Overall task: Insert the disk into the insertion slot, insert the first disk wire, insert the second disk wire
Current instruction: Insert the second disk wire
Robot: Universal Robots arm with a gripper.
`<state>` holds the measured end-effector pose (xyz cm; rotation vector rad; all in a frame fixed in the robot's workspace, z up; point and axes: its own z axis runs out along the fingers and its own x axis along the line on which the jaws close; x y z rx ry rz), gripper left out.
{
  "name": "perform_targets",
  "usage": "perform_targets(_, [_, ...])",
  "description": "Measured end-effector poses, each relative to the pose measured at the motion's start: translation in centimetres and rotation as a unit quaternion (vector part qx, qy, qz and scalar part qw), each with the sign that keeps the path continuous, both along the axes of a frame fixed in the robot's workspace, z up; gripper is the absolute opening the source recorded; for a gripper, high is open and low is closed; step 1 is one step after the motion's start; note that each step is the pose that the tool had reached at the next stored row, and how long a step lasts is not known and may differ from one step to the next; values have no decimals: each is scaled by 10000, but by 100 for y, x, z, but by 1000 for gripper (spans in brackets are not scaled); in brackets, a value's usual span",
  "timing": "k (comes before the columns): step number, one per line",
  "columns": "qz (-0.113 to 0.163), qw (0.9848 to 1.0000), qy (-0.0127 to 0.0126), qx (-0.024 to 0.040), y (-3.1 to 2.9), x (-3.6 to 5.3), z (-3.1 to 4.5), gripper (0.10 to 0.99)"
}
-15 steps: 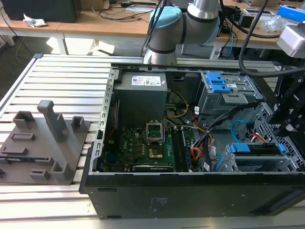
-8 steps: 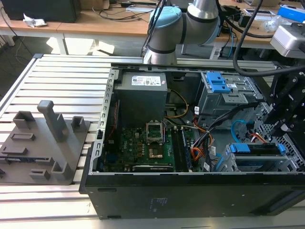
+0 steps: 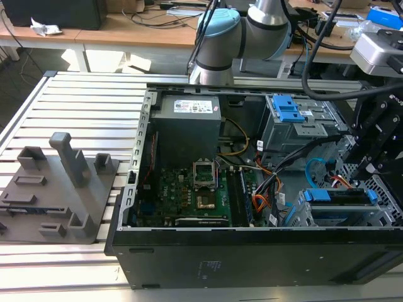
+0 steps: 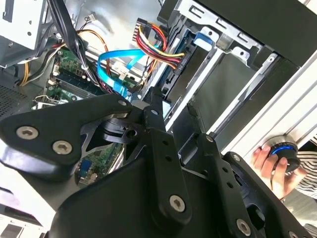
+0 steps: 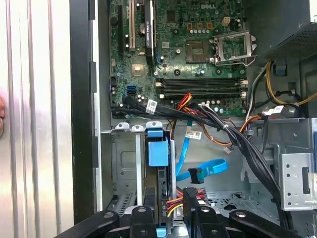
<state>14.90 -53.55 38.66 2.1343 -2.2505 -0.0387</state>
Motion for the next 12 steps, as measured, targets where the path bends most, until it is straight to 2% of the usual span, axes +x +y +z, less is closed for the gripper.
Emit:
perform_targets(4, [3, 10000, 0, 0, 0, -90, -1, 361])
perform_targets(6, [29, 10000, 0, 0, 14, -92, -2, 361])
perform_targets(9, [78, 10000, 0, 0, 72, -93, -4, 361])
perform_targets(12, [109, 9999, 0, -1, 170, -93, -5, 361])
